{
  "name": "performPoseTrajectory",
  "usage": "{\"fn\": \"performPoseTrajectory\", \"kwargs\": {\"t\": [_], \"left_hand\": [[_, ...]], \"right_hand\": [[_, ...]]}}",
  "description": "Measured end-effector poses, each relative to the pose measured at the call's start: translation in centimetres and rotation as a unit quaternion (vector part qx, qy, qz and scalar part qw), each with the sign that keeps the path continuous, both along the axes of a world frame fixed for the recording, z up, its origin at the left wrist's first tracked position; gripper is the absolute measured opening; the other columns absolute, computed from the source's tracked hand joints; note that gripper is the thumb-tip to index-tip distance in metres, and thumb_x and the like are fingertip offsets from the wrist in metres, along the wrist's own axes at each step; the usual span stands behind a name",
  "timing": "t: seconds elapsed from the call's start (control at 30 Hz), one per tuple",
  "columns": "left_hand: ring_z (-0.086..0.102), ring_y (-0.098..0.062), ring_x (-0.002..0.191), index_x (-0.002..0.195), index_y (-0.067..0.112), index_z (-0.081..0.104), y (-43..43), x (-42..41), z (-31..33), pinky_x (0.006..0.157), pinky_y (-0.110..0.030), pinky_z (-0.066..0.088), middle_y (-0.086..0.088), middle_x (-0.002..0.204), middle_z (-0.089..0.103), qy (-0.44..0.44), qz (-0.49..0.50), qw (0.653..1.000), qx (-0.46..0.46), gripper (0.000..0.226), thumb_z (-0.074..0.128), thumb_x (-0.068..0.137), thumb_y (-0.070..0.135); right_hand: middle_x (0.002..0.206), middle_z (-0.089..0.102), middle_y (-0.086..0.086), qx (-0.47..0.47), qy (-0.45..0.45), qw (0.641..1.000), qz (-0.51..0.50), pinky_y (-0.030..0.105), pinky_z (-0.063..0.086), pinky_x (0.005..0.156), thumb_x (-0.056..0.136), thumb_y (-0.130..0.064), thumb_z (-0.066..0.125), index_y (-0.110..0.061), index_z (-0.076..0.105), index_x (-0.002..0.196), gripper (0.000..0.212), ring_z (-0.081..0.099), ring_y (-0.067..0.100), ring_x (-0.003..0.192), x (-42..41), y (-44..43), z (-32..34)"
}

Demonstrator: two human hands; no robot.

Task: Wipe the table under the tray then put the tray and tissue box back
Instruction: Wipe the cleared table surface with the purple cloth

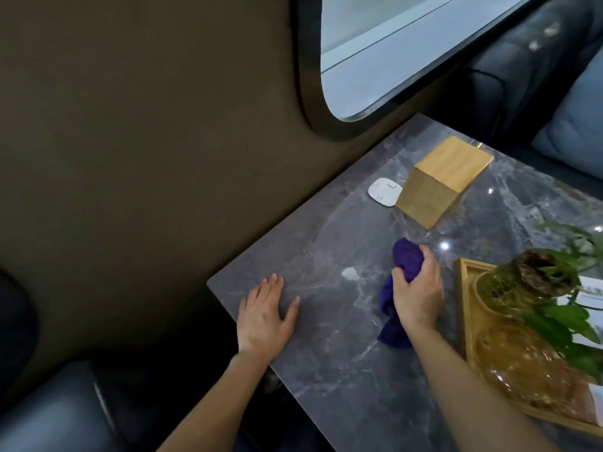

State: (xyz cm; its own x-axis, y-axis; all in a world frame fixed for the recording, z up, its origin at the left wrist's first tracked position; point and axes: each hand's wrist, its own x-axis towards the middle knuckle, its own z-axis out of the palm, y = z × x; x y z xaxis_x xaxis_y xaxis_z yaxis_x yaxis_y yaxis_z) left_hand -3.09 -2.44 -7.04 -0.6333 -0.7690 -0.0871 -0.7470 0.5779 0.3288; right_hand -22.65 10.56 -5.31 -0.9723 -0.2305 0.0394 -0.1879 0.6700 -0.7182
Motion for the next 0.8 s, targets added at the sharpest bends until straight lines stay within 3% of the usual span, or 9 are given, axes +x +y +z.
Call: {"fn": "performPoseTrajectory", "kwargs": {"t": [0.07,0.17,0.27,0.37,0.47,0.6,0.8], "left_hand": [[0.027,-0.019,0.14,0.14,0.02,0.034,-2.5,0.3,0.5,0.115,-0.038,0.023,0.0,0.151,0.033,-0.011,-0.015,1.0,0.024,0.064,0.026,0.088,0.058],[-0.005,-0.015,0.146,0.146,0.028,0.005,-4.3,1.0,-0.3,0.119,-0.037,-0.002,0.003,0.159,-0.001,-0.092,-0.025,0.995,0.019,0.061,0.019,0.093,0.054],[-0.011,-0.015,0.145,0.145,0.029,-0.004,-4.6,1.2,-1.1,0.117,-0.038,-0.008,0.003,0.158,-0.008,-0.113,-0.044,0.992,0.015,0.059,0.012,0.093,0.052],[-0.01,-0.017,0.145,0.146,0.027,-0.003,-5.0,1.3,-1.3,0.117,-0.04,-0.007,0.001,0.158,-0.006,-0.12,-0.058,0.991,0.01,0.068,-0.003,0.084,0.056],[-0.01,-0.018,0.145,0.145,0.027,-0.005,-5.0,1.4,-1.4,0.116,-0.04,-0.007,0.0,0.158,-0.008,-0.129,-0.068,0.989,0.022,0.074,-0.01,0.078,0.057],[-0.014,-0.019,0.144,0.145,0.026,-0.008,-5.3,0.9,-0.8,0.116,-0.04,-0.009,-0.001,0.158,-0.013,-0.158,-0.071,0.984,0.046,0.058,0.008,0.094,0.048],[-0.014,-0.019,0.144,0.145,0.025,-0.008,-5.2,1.2,-0.9,0.117,-0.041,-0.007,-0.002,0.158,-0.012,-0.159,-0.083,0.983,0.037,0.061,0.003,0.09,0.048]], "right_hand": [[0.136,0.049,0.01,-0.027,-0.031,0.999,-0.023,0.045,0.036,0.103,0.081,-0.02,0.058,-0.018,0.039,0.132,0.055,0.045,0.031,0.122,0.0,-1.2,0.1],[0.136,0.049,0.011,-0.016,-0.032,0.999,-0.009,0.047,0.038,0.101,0.082,-0.022,0.056,-0.02,0.04,0.131,0.051,0.045,0.033,0.123,0.5,-2.4,0.1],[0.133,0.052,0.012,0.006,-0.008,0.999,0.033,0.047,0.037,0.101,0.084,-0.021,0.055,-0.018,0.045,0.128,0.045,0.045,0.035,0.122,1.1,-3.2,0.2],[0.138,0.049,0.008,0.068,0.026,0.989,0.127,0.047,0.03,0.107,0.087,-0.025,0.052,-0.017,0.046,0.129,0.043,0.035,0.031,0.133,1.8,-4.2,-0.3],[0.141,0.046,0.006,0.137,0.073,0.96,0.232,0.053,0.031,0.106,0.085,-0.035,0.053,-0.02,0.047,0.129,0.046,0.029,0.035,0.135,2.9,-5.2,-0.9],[0.134,0.054,0.009,0.185,0.14,0.909,0.345,0.056,0.042,0.092,0.074,-0.04,0.055,-0.023,0.051,0.124,0.054,0.043,0.043,0.124,5.0,-5.9,-1.2],[0.12,0.063,-0.001,0.153,0.193,0.836,0.491,0.044,0.052,0.076,0.061,-0.039,0.054,-0.032,0.052,0.117,0.057,0.057,0.035,0.107,9.3,-5.4,-1.8]]}}
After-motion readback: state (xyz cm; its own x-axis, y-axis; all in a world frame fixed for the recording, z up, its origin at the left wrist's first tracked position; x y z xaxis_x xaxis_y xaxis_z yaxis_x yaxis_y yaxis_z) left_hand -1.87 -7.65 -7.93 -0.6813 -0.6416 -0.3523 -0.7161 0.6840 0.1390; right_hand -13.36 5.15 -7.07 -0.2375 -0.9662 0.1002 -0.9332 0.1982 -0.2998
